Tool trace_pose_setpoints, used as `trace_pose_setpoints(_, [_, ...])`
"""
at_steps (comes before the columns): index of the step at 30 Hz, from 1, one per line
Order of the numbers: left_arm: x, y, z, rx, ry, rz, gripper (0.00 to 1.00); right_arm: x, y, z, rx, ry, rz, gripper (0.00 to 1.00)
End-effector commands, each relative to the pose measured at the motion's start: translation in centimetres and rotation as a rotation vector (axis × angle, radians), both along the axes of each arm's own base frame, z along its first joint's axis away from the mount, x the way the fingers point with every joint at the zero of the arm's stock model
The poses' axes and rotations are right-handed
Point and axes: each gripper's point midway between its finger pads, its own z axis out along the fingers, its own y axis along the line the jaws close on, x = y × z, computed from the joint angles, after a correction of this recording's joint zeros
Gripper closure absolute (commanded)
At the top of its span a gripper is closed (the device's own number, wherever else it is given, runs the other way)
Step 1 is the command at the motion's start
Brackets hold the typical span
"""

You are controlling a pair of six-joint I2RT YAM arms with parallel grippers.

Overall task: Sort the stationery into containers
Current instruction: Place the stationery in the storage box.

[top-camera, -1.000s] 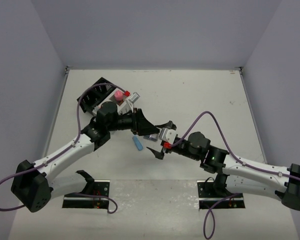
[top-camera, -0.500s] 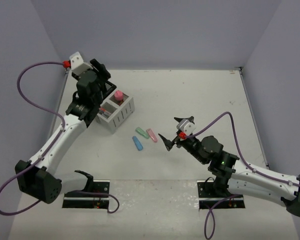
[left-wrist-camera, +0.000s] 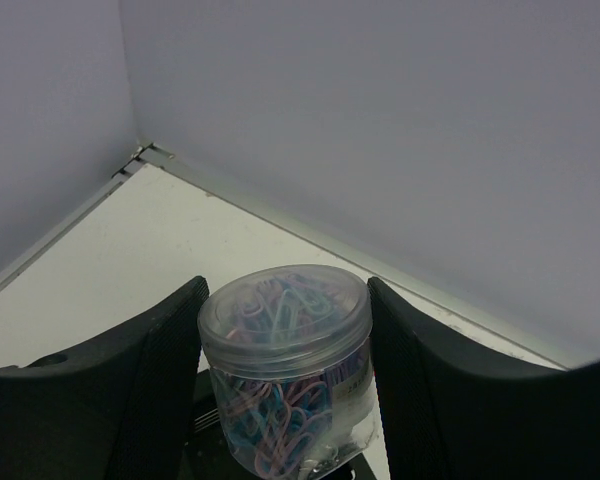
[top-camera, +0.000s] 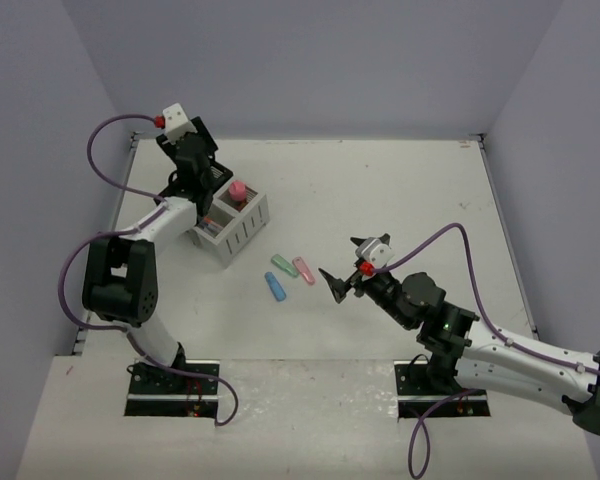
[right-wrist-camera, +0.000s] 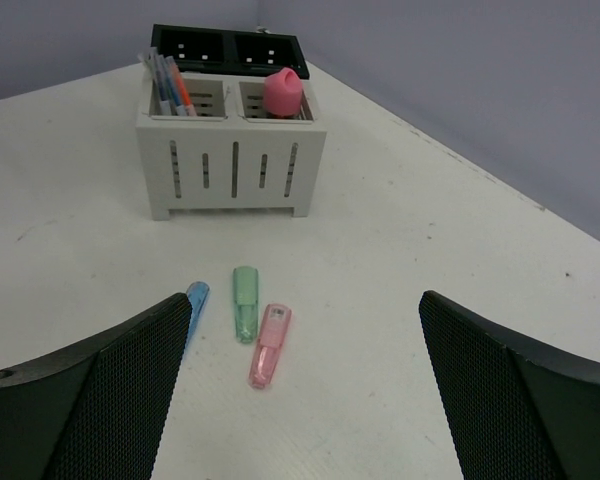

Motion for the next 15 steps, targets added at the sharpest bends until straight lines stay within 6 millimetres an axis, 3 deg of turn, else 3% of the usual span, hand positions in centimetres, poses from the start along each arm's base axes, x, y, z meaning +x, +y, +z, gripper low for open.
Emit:
trace_pose_setpoints(1, [0.0, 0.7, 2.9, -0.001, -0.133, 0.016, 1.00, -0.2, 0.0, 1.4, 0.043, -0.003, 0.005, 0.01])
trace_pose_setpoints(9, [-0.8, 1.0, -1.3, -0.010, -0.045, 0.023, 0.99, -0.3, 0.2, 1.3, 0.039, 0.001, 0.019, 0.01])
trace_pose_setpoints(15, [-0.7, 1.1, -3.2, -0.005, 0.006, 0.003, 0.94, -0.3, 0.2, 1.2, 0.032, 0.002, 0.021, 0.01])
